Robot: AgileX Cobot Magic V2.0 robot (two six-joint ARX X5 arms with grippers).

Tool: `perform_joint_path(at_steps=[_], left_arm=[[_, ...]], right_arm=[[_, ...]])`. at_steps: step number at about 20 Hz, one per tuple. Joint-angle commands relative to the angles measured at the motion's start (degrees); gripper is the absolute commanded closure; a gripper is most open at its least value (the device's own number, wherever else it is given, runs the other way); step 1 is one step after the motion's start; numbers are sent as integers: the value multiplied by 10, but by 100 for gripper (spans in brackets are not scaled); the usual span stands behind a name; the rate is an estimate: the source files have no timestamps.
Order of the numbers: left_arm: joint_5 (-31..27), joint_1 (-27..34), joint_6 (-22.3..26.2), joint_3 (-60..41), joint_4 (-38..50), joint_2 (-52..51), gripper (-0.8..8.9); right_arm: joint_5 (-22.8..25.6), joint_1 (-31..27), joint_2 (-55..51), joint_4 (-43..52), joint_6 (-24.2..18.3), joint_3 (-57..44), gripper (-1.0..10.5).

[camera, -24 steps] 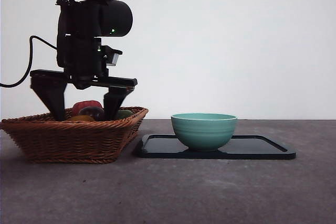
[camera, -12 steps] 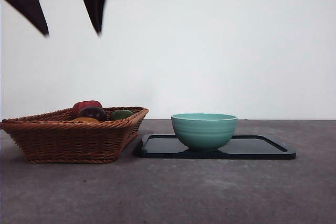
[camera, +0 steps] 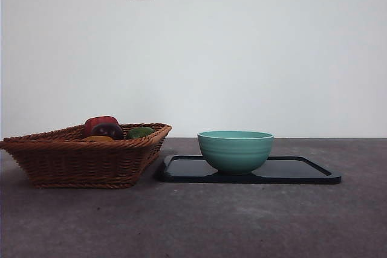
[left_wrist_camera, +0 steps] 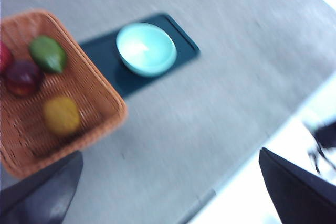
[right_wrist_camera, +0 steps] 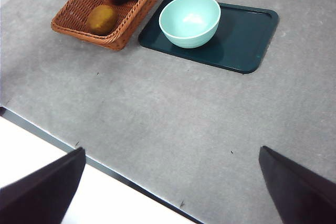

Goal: Pick up the wifruite, put it on the bowl, pick up the plate, put it on desk

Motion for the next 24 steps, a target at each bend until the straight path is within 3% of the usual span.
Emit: perform_joint_path(at_steps=[1, 10, 17, 24], left_arm=[[19, -4, 27, 0, -9, -23, 251], [39, -6, 44, -129, 23, -165, 251], [39, -6, 44, -143, 24, -175, 251], [39, -6, 46, -143, 30, -183, 251]], right_arm=[[-2, 3, 2, 6, 8, 4, 340], [-1, 3, 2, 9, 10, 4, 341], [-2, 3, 16, 30, 26, 4, 341], [-10, 3, 182, 67, 37, 4, 341]])
